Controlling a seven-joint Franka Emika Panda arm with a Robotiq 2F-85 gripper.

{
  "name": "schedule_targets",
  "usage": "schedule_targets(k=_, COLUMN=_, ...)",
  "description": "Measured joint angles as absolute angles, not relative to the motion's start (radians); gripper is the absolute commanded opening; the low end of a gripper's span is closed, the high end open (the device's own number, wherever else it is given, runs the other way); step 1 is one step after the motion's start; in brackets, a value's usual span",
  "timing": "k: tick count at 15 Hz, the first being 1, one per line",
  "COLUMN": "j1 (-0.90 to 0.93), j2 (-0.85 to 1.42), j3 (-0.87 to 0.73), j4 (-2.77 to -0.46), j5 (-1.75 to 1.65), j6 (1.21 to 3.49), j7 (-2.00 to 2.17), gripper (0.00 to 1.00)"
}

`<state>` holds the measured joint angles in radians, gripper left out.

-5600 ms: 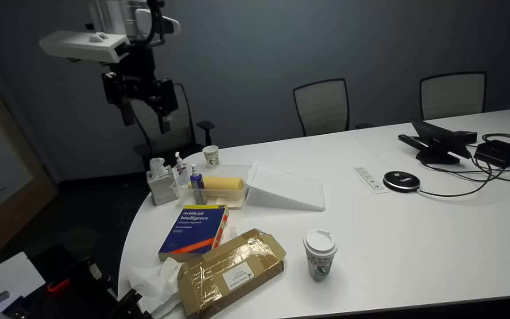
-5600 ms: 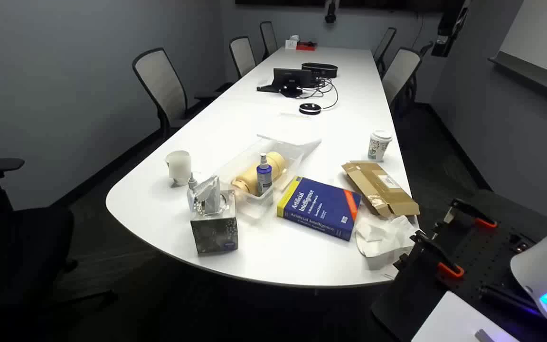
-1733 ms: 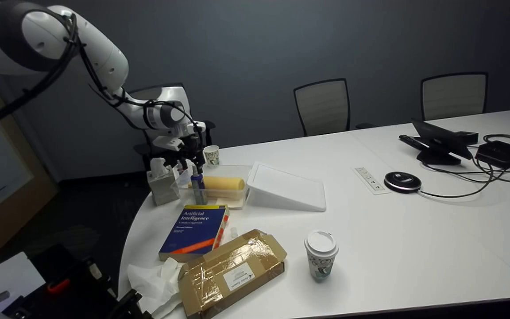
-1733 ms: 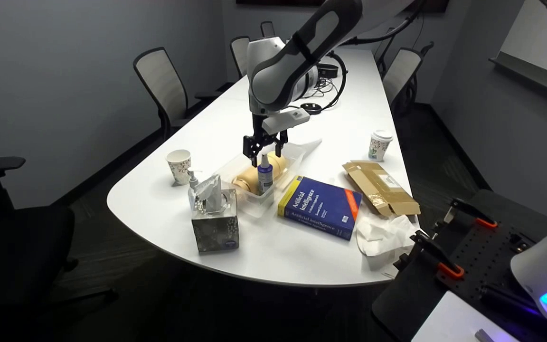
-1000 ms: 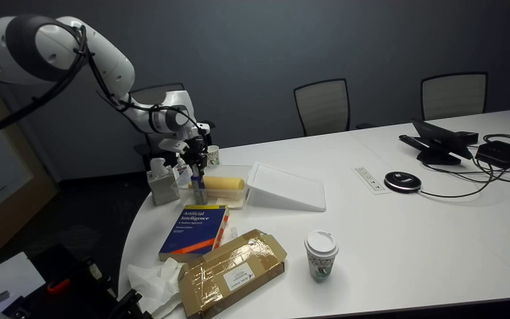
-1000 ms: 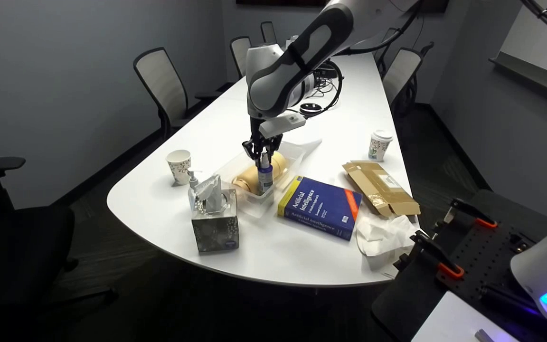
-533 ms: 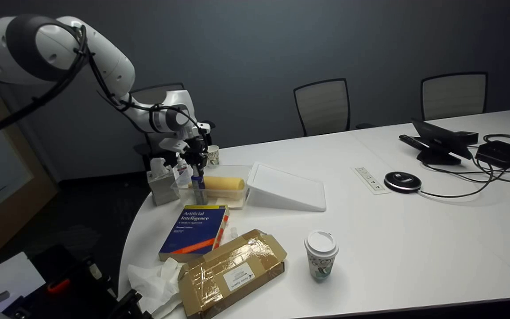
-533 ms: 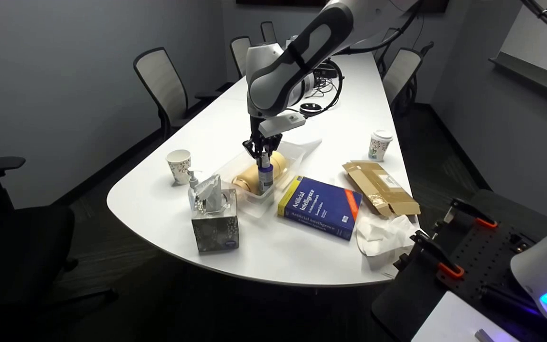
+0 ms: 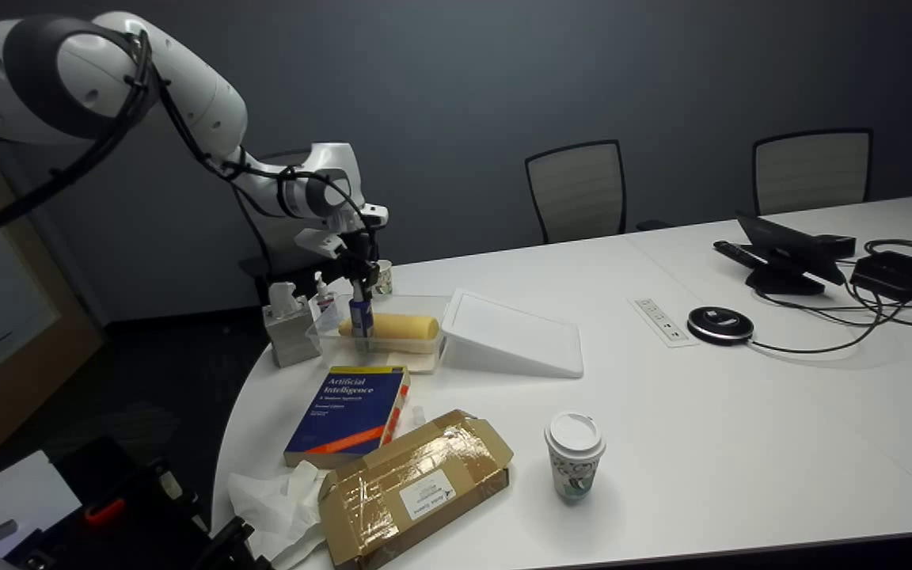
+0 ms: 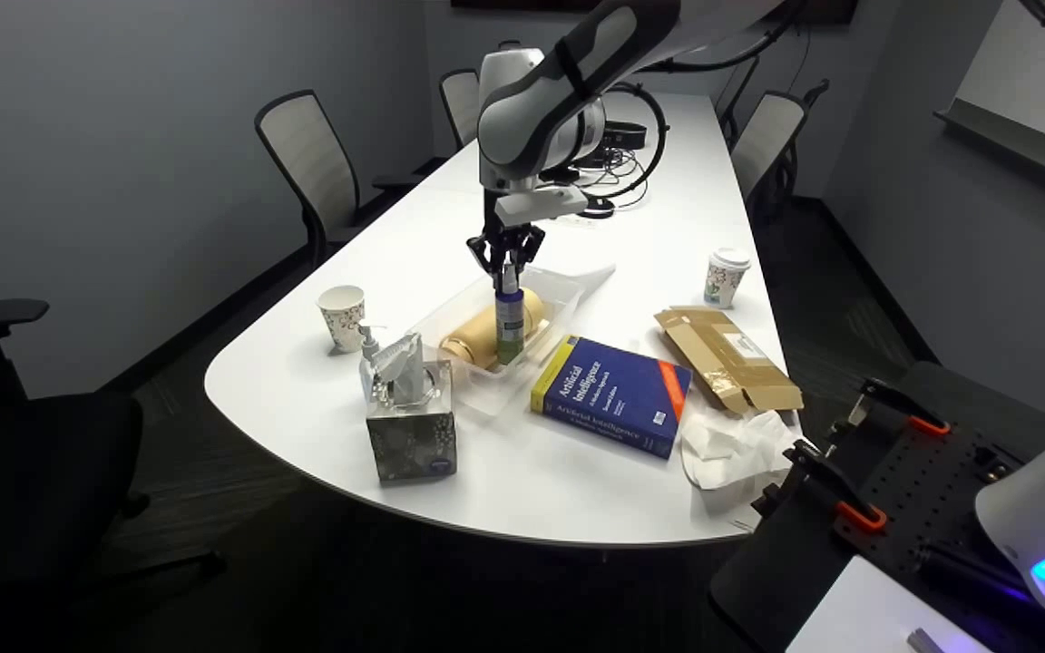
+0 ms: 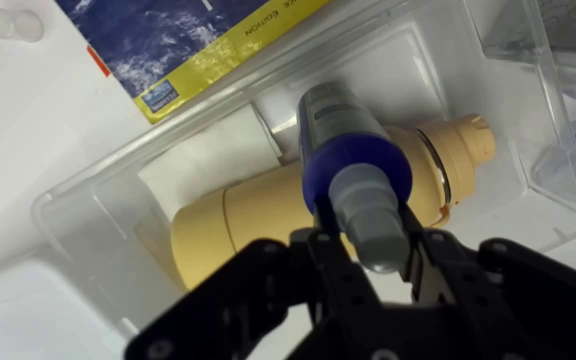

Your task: Remove the blue bottle from the lunchbox and put it on the table

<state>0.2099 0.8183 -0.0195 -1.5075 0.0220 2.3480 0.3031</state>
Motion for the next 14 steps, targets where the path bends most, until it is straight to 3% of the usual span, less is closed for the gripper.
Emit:
schedule_targets(k=8, j1=0.112, j2=0.636, j3=-0.075, j4=-1.52, j5=0.027, j6=2.29, j7=0.363, gripper=0.07)
schedule_targets(k=14, j1=0.057, j2=0.583, j3=-0.128, j4=-1.653, j5=0.029, j6=2.334, j7=0.454, gripper=0.07)
